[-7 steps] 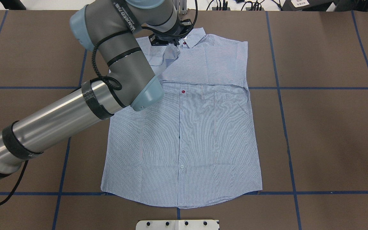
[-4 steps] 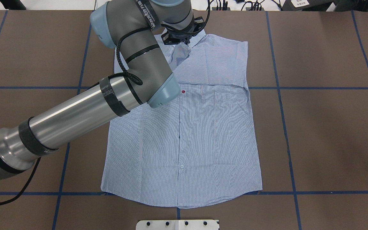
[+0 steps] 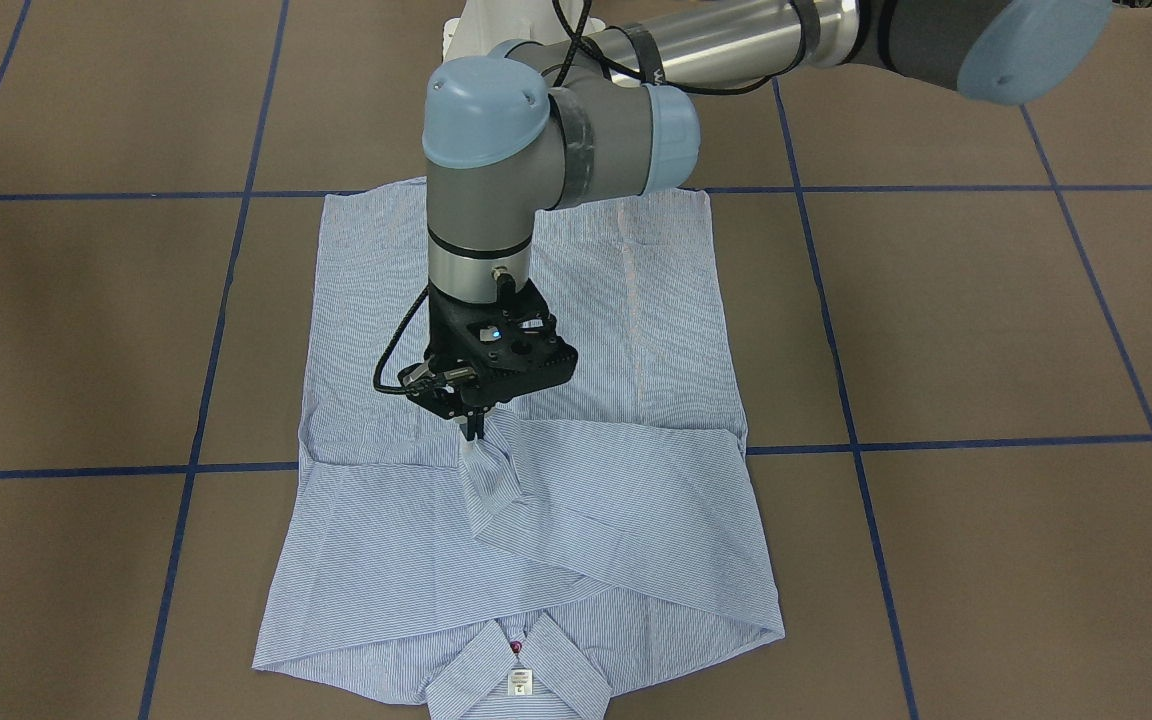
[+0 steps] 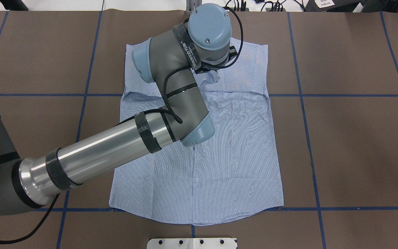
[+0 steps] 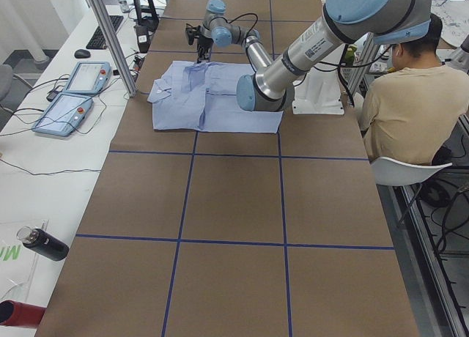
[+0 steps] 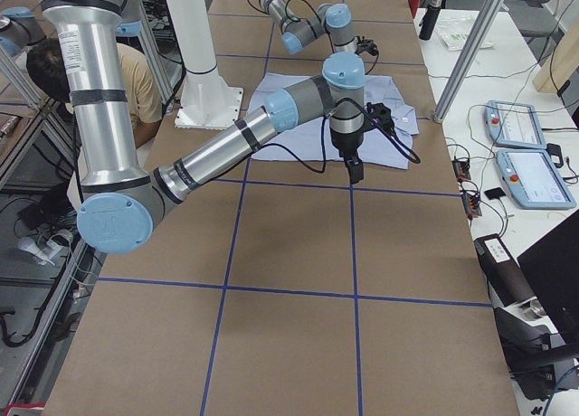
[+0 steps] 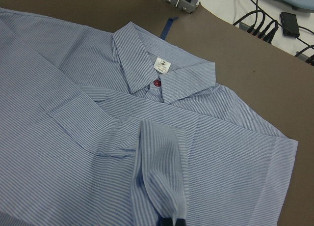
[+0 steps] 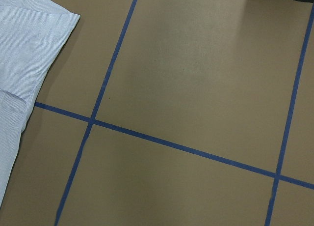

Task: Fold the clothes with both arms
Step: 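Carry the grasped sleeve across the shirt front toward the collar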

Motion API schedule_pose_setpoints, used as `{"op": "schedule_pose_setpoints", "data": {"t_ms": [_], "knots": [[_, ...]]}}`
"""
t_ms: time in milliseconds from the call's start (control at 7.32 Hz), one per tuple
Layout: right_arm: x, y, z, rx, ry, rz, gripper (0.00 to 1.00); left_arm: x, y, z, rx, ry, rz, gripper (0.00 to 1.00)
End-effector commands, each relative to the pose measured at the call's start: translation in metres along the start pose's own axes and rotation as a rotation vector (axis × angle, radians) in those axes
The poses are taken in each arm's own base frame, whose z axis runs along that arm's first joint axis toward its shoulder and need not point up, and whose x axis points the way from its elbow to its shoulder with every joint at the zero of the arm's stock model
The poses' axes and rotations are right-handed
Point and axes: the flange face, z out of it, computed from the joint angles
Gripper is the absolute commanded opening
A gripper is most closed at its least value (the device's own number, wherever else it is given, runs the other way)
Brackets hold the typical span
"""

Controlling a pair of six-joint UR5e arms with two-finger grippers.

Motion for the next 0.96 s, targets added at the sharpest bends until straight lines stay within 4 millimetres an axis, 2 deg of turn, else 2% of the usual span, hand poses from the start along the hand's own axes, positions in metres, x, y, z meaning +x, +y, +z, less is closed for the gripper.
{"op": "schedule_pose_setpoints", "data": {"t_ms": [0, 137, 273, 546, 683, 819], "knots": [[0.000, -0.001, 0.000, 0.001, 0.000, -0.001, 1.00, 0.001, 0.042, 0.033, -0.013, 0.036, 0.033, 0.47], [0.000, 0.000, 0.000, 0.000, 0.000, 0.000, 1.00, 0.005, 0.053, 0.034, -0.023, 0.054, 0.050, 0.91], [0.000, -0.001, 0.000, 0.001, 0.000, -0.001, 1.00, 0.015, 0.056, 0.024, -0.028, 0.077, 0.059, 0.99], [-0.007, -0.004, -0.006, 0.014, -0.004, 0.049, 1.00, 0.016, 0.054, 0.016, -0.031, 0.091, 0.164, 1.00], [-0.031, -0.004, -0.011, 0.033, -0.020, 0.105, 1.00, 0.005, 0.046, 0.013, -0.020, 0.092, 0.228, 1.00], [-0.066, -0.007, -0.001, 0.068, -0.066, 0.144, 1.00, -0.028, 0.036, 0.009, -0.033, 0.104, 0.273, 1.00]]}}
